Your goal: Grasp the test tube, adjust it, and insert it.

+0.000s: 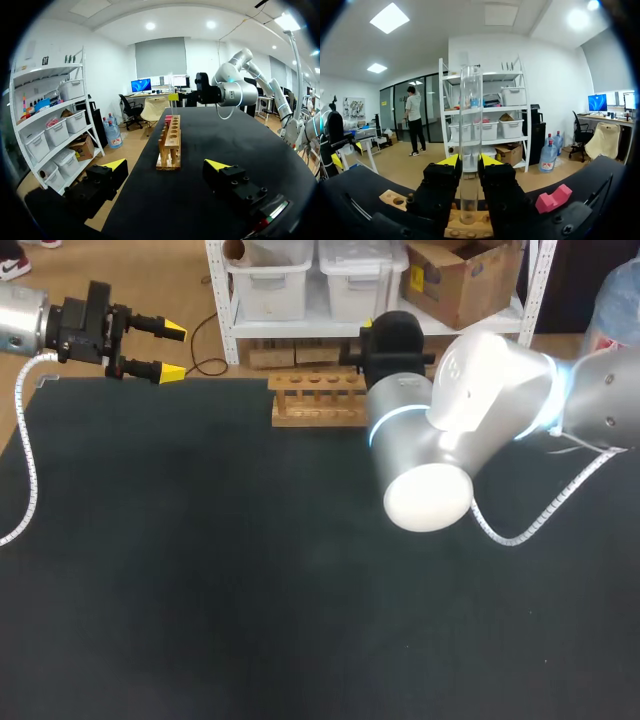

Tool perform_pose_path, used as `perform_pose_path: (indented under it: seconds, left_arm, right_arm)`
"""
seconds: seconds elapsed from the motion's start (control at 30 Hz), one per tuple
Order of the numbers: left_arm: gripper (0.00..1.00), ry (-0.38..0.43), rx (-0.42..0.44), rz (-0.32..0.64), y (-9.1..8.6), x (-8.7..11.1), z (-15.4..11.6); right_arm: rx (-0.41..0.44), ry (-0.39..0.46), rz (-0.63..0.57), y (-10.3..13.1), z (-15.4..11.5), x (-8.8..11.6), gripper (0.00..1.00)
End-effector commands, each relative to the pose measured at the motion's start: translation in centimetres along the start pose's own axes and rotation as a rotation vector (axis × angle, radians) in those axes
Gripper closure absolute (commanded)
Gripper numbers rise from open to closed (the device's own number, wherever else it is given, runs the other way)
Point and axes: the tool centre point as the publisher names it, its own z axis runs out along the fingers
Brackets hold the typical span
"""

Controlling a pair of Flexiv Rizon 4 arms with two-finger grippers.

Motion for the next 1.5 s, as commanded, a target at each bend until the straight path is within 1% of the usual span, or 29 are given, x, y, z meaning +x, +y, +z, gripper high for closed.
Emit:
perform_pose_path:
  seconds: [0.03,0.33,0.67,1.5]
  left_arm:
    - [0.00,0.000,0.001,0.001,0.1,0.0,0.0]
    - [0.00,0.000,0.001,0.001,0.1,0.0,0.0]
    - [0.00,0.000,0.001,0.001,0.1,0.0,0.0]
    - [0.00,0.000,0.001,0.001,0.1,0.0,0.0]
  right_arm:
    - [-0.223,0.001,0.008,-0.5,0.3,0.7,1.00]
    - [-0.222,0.021,0.027,-0.4,0.6,2.2,1.00]
    - [-0.243,0.041,0.037,0.4,0.8,3.6,1.00]
    - [-0.217,0.056,0.085,0.4,0.6,5.6,1.00]
